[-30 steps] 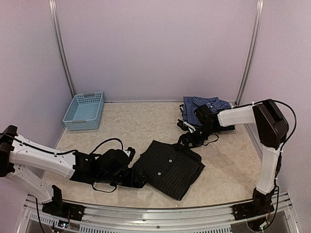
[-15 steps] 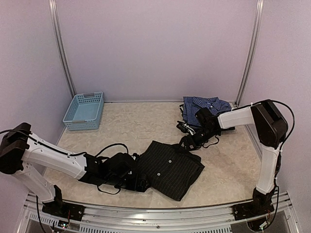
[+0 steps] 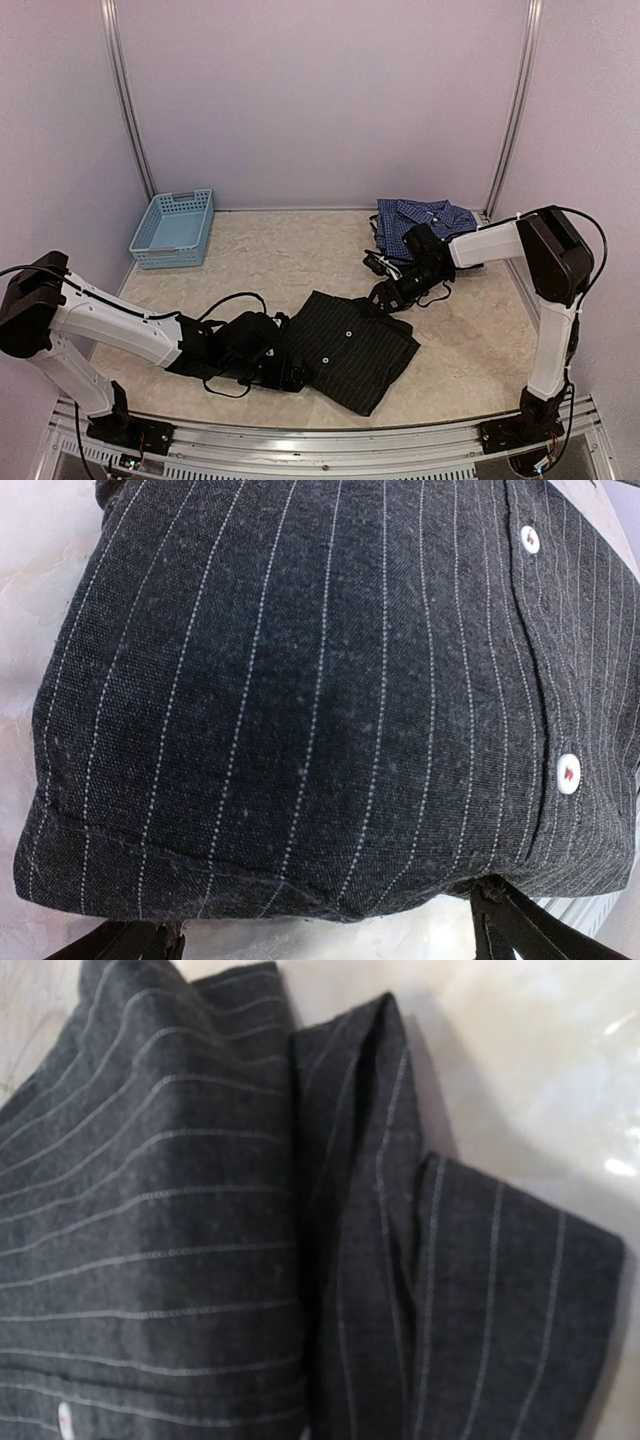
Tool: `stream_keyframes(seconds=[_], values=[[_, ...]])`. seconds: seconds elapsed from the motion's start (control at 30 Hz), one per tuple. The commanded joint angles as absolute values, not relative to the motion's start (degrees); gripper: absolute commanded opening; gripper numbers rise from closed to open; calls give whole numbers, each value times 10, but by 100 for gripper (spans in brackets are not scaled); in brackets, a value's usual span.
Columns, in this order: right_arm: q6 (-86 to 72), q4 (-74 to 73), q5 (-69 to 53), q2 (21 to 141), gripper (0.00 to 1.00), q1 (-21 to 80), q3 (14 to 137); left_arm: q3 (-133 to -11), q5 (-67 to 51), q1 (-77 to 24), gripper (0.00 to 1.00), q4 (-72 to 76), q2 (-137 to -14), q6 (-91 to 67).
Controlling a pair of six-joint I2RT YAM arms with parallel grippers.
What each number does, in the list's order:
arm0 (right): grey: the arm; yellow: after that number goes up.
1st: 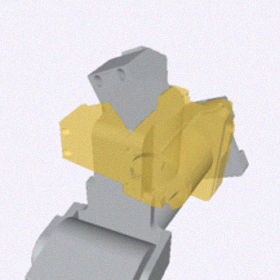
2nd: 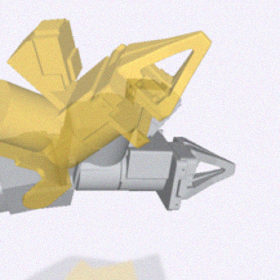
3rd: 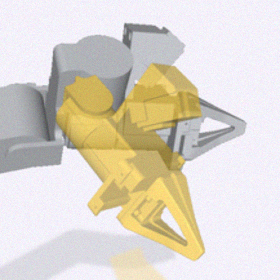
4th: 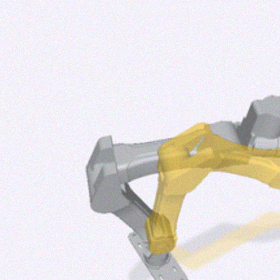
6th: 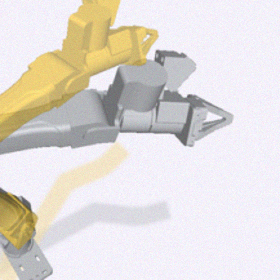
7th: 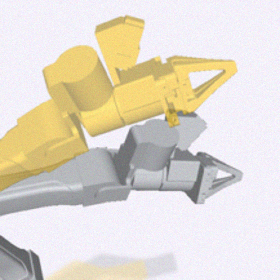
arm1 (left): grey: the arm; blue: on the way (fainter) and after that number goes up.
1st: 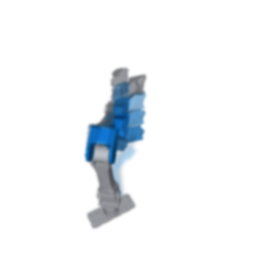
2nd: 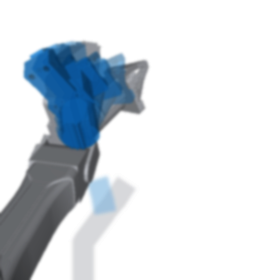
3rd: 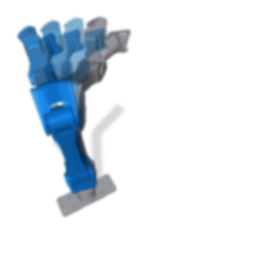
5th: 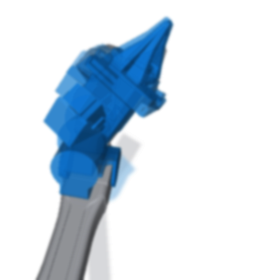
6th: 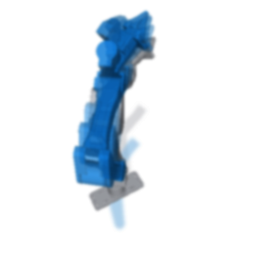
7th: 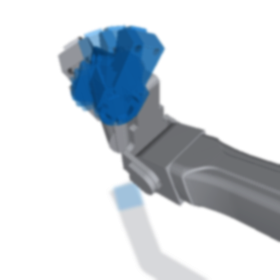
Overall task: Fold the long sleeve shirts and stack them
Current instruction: Pick up the square-folded shirt from the center of the board.
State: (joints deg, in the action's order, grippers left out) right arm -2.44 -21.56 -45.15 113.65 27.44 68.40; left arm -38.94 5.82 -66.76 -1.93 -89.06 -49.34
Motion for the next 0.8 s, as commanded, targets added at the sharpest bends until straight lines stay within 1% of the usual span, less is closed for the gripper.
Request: stream_keyframes(seconds=[0.0, 0.27, 0.53, 0.67, 0.77], values=[[-28, -263, -403, 1137, 86, 266, 678, -397, 65, -663, 95, -23, -900, -482], [-30, -261, -427, 1151, 84, 268, 664, -419, 87, -662, 95, -50, -905, -462], [-32, -262, -471, 1177, 82, 307, 665, -409, 90, -667, 94, -26, -924, -474], [-33, -259, -498, 1187, 78, 315, 667, -411, 95, -672, 94, -27, -930, -473], [-39, -252, -522, 1188, 72, 314, 672, -414, 102, -672, 94, -31, -935, -469]])
